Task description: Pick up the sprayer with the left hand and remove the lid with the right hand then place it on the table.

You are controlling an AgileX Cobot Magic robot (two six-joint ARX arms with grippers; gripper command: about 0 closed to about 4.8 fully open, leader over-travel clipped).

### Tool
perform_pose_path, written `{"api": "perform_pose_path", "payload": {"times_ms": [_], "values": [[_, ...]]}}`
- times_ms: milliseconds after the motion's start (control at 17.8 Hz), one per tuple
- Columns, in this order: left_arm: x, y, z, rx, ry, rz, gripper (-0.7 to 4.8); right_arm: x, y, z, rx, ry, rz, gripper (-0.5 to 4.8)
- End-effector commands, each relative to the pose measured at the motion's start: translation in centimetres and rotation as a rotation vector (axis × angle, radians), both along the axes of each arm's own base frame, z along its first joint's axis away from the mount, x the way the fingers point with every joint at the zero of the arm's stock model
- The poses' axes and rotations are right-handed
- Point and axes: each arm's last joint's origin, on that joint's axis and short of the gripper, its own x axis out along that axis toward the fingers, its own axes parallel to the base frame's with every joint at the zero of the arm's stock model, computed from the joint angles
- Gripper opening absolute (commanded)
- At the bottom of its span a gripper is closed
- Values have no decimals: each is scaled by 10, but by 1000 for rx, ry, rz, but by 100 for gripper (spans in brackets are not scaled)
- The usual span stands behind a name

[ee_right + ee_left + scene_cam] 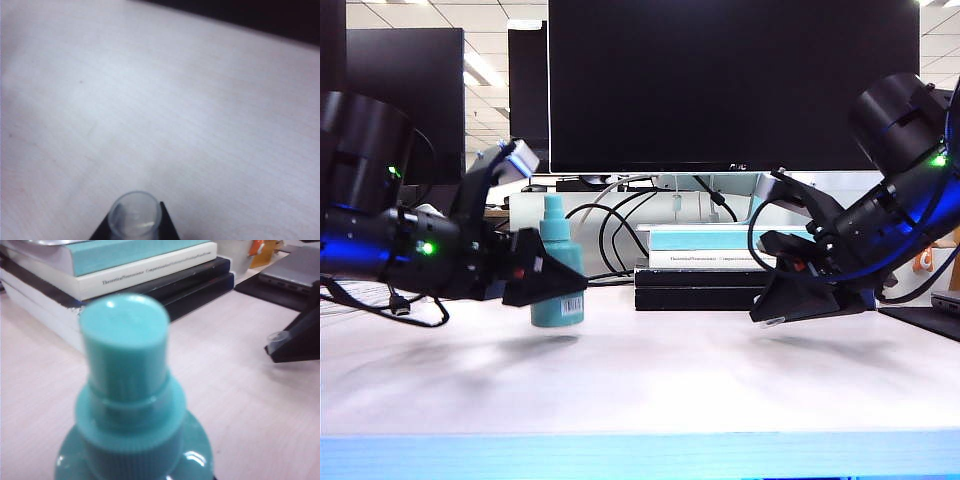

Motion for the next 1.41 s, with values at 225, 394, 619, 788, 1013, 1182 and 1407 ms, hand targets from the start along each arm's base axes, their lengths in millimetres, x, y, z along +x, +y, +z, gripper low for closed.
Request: {"api": "perform_pose_path", "payload": {"times_ms": [225, 394, 619, 788, 1013, 1182, 1407], "values": [[0, -1, -1, -11, 21, -10, 293, -1, 2, 2, 35, 9, 27, 158], [0, -1, -2, -10, 33, -8, 410, 0, 2, 2, 36, 0, 25, 183], [1, -1, 0, -51, 51, 6, 479, 1, 2, 4, 45, -19, 22, 381], [0, -1, 15, -110, 44, 19, 479, 3, 3, 19, 114, -78, -7, 479], [-11, 10, 75, -133, -46, 76, 479, -13, -4, 87, 170, -329, -45, 479], [-48, 32, 135, -63, -116, 146, 479, -53, -18, 141, 170, -444, -118, 479], [-111, 66, 180, 150, -261, 450, 436, -106, -38, 178, 144, -678, -205, -9]]}}
